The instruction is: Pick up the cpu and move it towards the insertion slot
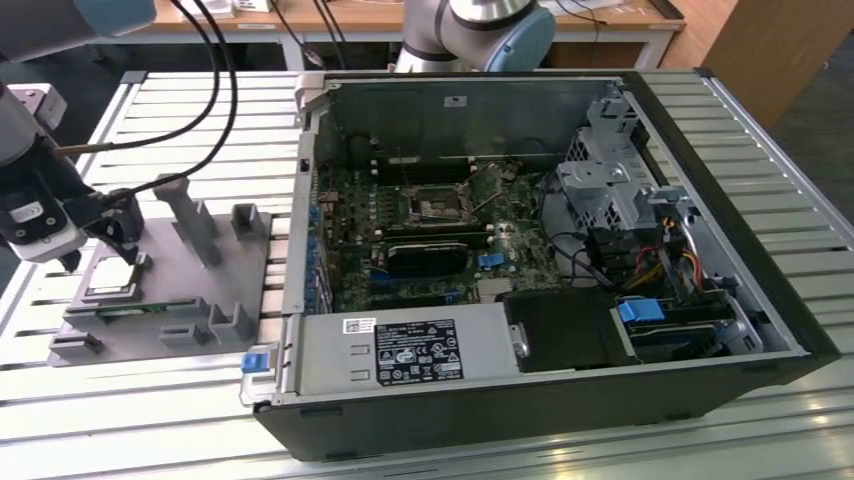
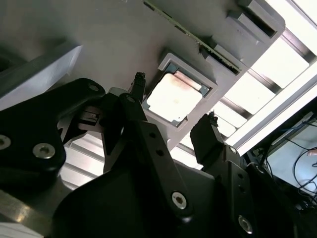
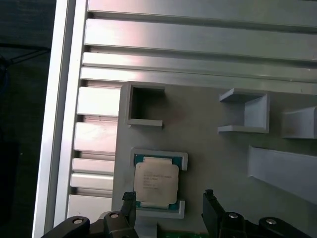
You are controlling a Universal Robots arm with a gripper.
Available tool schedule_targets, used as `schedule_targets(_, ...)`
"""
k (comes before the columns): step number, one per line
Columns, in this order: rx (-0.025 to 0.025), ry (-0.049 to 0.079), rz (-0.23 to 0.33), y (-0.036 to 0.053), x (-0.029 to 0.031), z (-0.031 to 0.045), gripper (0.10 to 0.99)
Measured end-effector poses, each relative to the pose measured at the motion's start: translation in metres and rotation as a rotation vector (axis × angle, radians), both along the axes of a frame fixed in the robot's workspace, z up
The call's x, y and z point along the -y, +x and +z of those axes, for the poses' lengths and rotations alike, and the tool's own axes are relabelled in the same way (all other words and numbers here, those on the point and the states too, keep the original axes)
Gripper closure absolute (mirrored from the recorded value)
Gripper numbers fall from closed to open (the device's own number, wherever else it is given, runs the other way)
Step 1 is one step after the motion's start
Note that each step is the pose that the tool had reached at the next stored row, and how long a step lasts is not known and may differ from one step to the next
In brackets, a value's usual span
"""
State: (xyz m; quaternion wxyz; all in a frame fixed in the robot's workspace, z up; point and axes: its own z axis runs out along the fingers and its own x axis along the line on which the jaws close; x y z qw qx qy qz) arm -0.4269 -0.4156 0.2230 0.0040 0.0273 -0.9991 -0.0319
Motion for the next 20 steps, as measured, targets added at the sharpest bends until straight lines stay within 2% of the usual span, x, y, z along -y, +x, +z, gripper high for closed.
schedule_targets(12,0.0000,0.000,-0.003,-0.0029,-0.0019,-0.0177,0.439)
schedule_targets(20,0.0002,0.000,-0.009,-0.0057,-0.0042,-0.0246,0.427)
